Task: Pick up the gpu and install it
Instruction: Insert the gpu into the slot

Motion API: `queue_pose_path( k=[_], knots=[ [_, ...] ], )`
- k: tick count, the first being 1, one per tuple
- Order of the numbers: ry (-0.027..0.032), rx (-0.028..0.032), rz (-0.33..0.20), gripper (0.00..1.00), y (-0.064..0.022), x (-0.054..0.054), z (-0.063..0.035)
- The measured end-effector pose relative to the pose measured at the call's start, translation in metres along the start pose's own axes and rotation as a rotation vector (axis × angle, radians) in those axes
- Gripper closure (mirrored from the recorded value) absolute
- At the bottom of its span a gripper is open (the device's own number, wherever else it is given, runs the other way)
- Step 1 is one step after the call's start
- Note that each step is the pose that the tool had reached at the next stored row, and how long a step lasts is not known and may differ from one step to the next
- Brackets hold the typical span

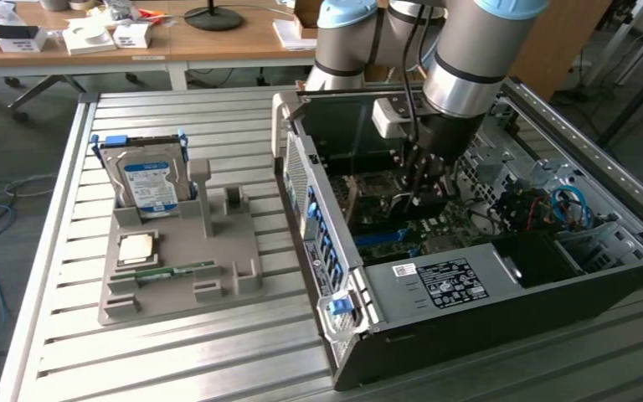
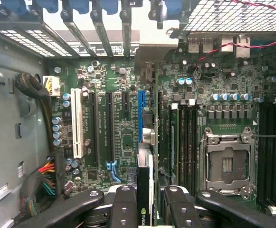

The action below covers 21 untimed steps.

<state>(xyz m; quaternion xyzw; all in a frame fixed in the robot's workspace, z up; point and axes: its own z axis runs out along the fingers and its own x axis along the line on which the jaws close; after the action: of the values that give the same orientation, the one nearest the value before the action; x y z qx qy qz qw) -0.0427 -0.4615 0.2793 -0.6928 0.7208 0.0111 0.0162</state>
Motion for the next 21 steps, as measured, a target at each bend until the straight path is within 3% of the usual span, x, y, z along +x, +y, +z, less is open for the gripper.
queue_pose_path(
  k=[10,21],
  knots=[
    [0.0001,0.0000,0.000,0.73,0.0000,0.0013,-0.0001],
    [0.0001,0.0004,0.000,0.73,0.0055,0.0015,-0.0001]
  ],
)
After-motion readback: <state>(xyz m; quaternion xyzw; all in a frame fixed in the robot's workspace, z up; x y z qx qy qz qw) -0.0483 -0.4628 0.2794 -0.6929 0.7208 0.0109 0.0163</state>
